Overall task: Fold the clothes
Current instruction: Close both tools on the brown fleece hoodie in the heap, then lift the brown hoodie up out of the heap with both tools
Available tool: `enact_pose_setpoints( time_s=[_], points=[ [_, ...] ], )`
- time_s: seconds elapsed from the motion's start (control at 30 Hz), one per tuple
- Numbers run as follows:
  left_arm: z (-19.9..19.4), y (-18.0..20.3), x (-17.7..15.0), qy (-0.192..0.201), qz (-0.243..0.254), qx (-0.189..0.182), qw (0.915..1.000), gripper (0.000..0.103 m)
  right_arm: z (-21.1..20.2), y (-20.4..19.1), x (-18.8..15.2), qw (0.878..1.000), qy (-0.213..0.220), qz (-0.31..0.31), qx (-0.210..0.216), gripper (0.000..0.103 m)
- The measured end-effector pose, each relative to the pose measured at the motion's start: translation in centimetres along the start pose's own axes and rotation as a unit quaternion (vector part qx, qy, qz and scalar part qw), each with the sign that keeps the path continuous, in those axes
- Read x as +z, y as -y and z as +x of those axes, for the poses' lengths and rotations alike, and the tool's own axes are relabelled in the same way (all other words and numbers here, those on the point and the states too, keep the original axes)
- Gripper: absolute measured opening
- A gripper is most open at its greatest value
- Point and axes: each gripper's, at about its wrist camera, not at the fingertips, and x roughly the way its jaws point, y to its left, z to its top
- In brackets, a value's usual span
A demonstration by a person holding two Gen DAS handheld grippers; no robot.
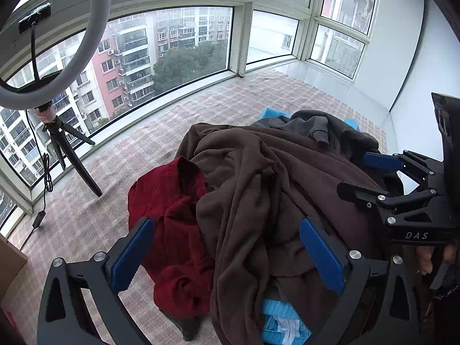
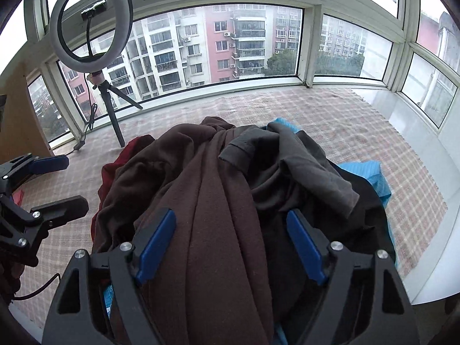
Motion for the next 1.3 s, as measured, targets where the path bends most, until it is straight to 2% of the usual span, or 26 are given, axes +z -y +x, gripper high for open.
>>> enact_pose_setpoints(
  time_s=[0.07, 0.1, 0.13, 0.17, 0.23, 0.33, 0.53, 0.63, 0.73, 0.83, 0.93, 1.03, 1.1, 1.17, 1.3],
  points=[
    [2.2, 1.2, 0.9, -0.013, 0.034, 0.014, 0.9992, 0.1, -0.2, -0.1, -0.1, 1.0, 0.002, -0.004, 0.002, 0.079],
    [3.3, 1.8, 1.4, -0.019, 0.051, 0.02, 0.9983, 0.097, -0.3, -0.1, -0.1, 1.0, 0.004, -0.005, 0.002, 0.079],
    [4.2, 2.2, 1.8, -0.026, 0.064, 0.023, 0.9974, 0.082, -0.4, 0.0, -0.1, 1.0, 0.005, -0.005, 0.003, 0.079],
    [4.6, 2.3, 1.9, -0.031, 0.065, 0.018, 0.9972, 0.073, -0.4, 0.3, 0.0, 1.0, 0.006, -0.004, 0.003, 0.079],
    [5.0, 2.1, 2.1, -0.038, 0.052, -0.004, 0.9979, 0.026, -0.4, 0.4, 0.0, 1.0, 0.007, -0.002, 0.006, 0.079],
    [4.3, 1.5, 2.3, -0.028, 0.03, -0.027, 0.9988, 0.013, -0.3, 0.4, 0.1, 1.0, 0.005, 0.003, 0.009, 0.079],
    [-1.0, -2.9, 1.9, 0.011, -0.045, -0.058, 0.9972, 0.01, -1.0, -0.5, 0.3, 1.0, 0.011, -0.013, 0.003, 0.079],
    [-6.1, -6.4, 1.0, 0.049, -0.085, -0.081, 0.9918, 0.01, -1.9, -1.2, 0.6, 1.0, 0.019, -0.019, 0.012, 0.079],
    [-11.6, -9.7, -2.2, 0.083, -0.112, -0.087, 0.9863, 0.01, -3.4, -2.0, 1.2, 0.999, 0.031, -0.026, 0.031, 0.079],
    [-14.7, -13.6, -8.6, 0.078, -0.158, -0.054, 0.9829, 0.01, -4.7, -3.0, 2.3, 0.997, 0.042, -0.037, 0.058, 0.079],
    [-17.4, -17.5, -15.2, 0.067, -0.204, -0.016, 0.9766, 0.01, -4.6, -5.2, 3.9, 0.994, 0.047, -0.08, 0.053, 0.079],
    [-16.3, -20.6, -23.0, 0.008, -0.263, 0.038, 0.964, 0.01, -2.7, -8.0, 5.5, 0.989, 0.033, -0.132, 0.05, 0.079],
    [-15.1, -21.9, -27.2, -0.036, -0.285, 0.063, 0.9557, 0.01, -0.3, -10.1, 6.5, 0.984, 0.012, -0.167, 0.053, 0.079],
    [-14.2, -22.4, -29.6, -0.066, -0.292, 0.084, 0.9504, 0.011, 2.4, -12.2, 7.3, 0.978, -0.013, -0.201, 0.06, 0.079],
    [-14.0, -22.6, -29.9, -0.055, -0.282, 0.112, 0.9514, 0.011, 8.0, -15.7, 7.7, 0.963, -0.076, -0.241, 0.09, 0.079]
  ],
)
